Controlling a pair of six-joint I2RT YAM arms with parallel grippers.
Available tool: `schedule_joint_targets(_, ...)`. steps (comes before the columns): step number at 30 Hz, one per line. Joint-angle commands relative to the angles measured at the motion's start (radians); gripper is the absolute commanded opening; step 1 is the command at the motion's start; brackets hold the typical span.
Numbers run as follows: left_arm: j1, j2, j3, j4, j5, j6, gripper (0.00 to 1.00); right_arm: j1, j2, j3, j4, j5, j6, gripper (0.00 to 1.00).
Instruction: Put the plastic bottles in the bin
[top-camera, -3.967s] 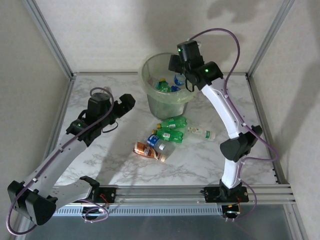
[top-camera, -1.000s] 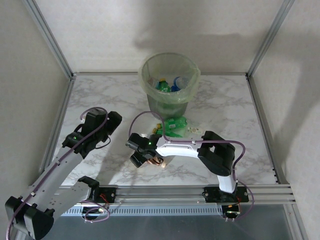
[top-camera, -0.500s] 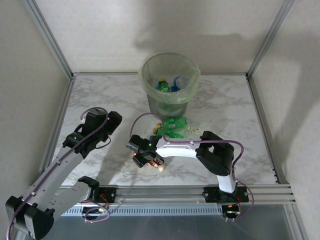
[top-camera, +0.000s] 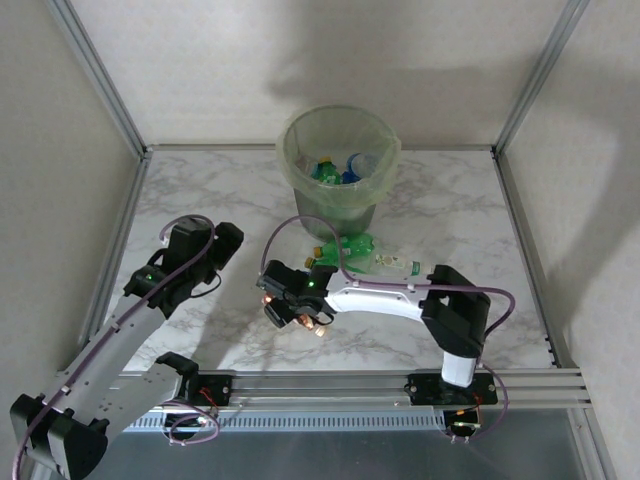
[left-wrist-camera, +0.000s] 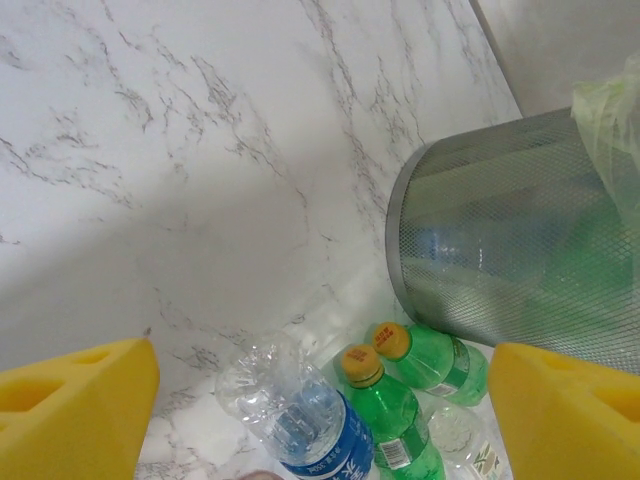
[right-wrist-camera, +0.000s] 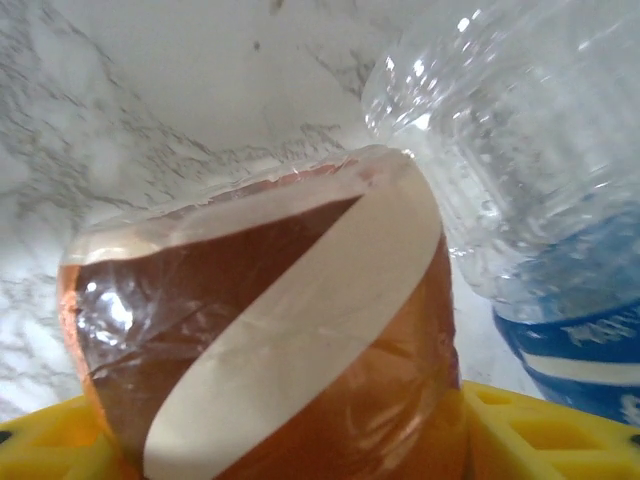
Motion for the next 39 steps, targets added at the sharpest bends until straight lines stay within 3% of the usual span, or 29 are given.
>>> schedule_joint_targets(1,0.011,-0.017,-0.004,0.001,-0.008,-0.026,0.85,0.015,-0.089,0.069,-0.062,0.061,0.014,0.57)
schedule_joint_targets(11,0.011,0.004,0.024,0.009,-0.008,-0.009,0.86,-0.064,-0.233,0.303,-0.166,0.166,-0.002,0.56)
schedule_joint_targets(19,0.013,0.055,0.056,0.035,0.007,0.005,0.86,-0.245,-0.266,0.495,-0.127,0.161,0.03,0.56)
schedule_joint_targets(28,0.016,0.13,0.094,0.08,0.021,0.044,0.86,-0.483,-0.105,0.808,-0.088,0.153,0.104,0.56)
schedule_joint_targets(31,0.017,0.162,0.112,0.102,0.03,0.068,0.86,-0.554,-0.023,0.888,-0.088,0.097,0.138,0.56)
schedule_joint_targets(36,0.019,0.212,0.145,0.121,0.039,0.106,0.85,-0.614,0.106,0.985,-0.085,0.037,0.182,0.59)
schedule_joint_targets(39,0.02,0.229,0.157,0.123,0.042,0.121,0.85,-0.638,0.165,1.011,-0.086,0.027,0.205,0.67)
